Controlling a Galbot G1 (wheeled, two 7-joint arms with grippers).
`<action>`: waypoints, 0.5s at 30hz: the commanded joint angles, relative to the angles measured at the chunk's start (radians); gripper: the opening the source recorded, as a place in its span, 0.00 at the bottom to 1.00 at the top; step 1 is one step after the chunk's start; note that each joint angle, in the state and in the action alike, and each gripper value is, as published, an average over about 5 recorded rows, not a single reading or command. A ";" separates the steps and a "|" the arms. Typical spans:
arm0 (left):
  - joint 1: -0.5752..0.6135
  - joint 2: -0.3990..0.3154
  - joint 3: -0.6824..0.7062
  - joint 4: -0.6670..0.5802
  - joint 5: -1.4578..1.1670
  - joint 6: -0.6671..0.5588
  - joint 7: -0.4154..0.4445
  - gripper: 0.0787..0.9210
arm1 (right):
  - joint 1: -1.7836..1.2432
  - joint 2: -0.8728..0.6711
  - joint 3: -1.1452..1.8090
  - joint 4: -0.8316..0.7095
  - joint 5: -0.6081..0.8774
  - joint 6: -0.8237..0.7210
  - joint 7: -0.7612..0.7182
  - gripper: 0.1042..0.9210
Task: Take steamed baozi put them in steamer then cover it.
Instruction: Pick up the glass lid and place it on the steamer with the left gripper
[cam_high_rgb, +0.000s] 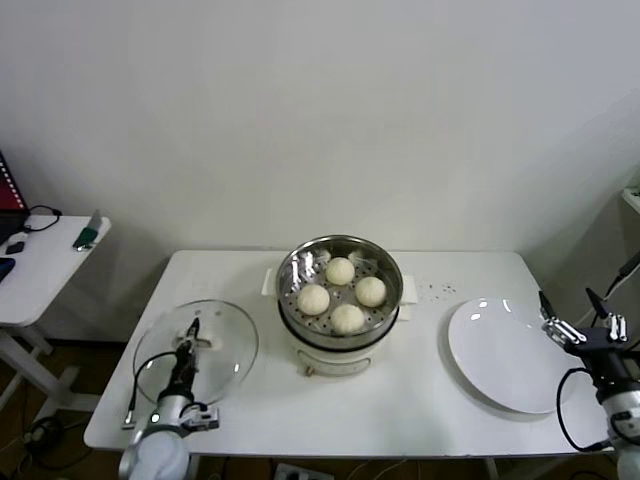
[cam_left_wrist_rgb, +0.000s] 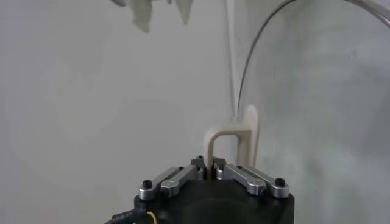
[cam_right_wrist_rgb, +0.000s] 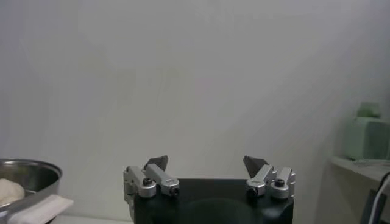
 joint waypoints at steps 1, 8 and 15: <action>0.075 0.051 -0.006 -0.215 -0.036 0.080 0.017 0.09 | 0.010 -0.009 -0.002 -0.014 -0.001 0.002 0.000 0.88; 0.159 0.113 -0.011 -0.443 -0.045 0.268 0.053 0.09 | 0.034 -0.026 -0.009 -0.039 -0.005 0.002 0.004 0.88; 0.130 0.190 0.050 -0.623 -0.056 0.424 0.131 0.09 | 0.055 -0.040 -0.027 -0.058 -0.030 0.001 0.008 0.88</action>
